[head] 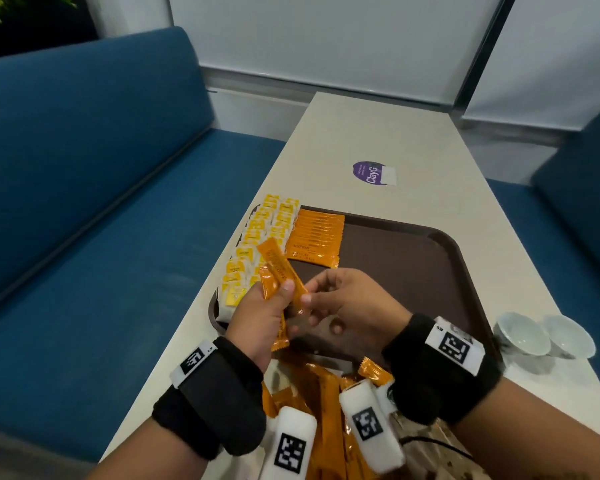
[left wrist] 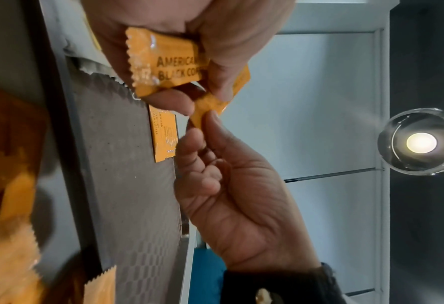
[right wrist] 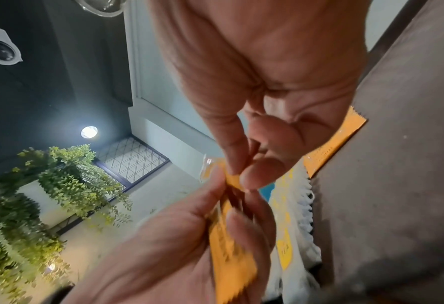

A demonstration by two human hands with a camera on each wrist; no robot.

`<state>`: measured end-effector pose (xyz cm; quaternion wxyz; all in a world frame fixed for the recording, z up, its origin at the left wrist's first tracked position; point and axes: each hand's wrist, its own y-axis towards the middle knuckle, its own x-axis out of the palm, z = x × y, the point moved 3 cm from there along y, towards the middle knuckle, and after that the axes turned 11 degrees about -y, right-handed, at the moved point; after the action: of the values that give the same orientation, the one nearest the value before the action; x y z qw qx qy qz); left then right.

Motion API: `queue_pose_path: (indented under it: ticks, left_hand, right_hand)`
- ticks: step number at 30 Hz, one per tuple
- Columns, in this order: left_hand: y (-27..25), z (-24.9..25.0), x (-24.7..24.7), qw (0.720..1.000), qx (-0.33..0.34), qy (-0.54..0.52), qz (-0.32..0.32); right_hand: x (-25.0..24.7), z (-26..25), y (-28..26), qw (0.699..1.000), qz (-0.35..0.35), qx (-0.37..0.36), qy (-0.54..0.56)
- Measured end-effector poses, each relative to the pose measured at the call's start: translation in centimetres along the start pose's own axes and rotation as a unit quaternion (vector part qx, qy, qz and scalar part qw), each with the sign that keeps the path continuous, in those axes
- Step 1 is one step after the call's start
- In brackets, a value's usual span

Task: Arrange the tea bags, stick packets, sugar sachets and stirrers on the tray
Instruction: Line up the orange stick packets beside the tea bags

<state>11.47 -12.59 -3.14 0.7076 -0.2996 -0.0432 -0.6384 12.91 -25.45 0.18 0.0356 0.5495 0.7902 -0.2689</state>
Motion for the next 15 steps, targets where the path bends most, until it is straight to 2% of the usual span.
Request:
queue_pose_path:
  ticks: [3, 6, 10, 15]
  left_hand:
    - [0.6, 0.0, -0.9, 0.999, -0.023, -0.011, 0.033]
    - [0.8, -0.2, -1.9, 0.995, -0.061, -0.052, 0.053]
    - [0.7, -0.5, -2.8, 0.992, -0.076, -0.084, 0.056]
    - [0.4, -0.6, -2.6, 0.998, -0.058, -0.03, 0.019]
  right_hand:
    - [-2.9, -0.3, 1.9, 0.996, 0.089, -0.006, -0.019]
    - [-6.6, 0.6, 4.5, 0.984, 0.148, 0.042, -0.09]
    - [-8.0, 2.7, 7.3, 0.973, 0.106, 0.124, -0.162]
    - [-7.0, 2.3, 9.7, 0.959, 0.084, 0.174, -0.21]
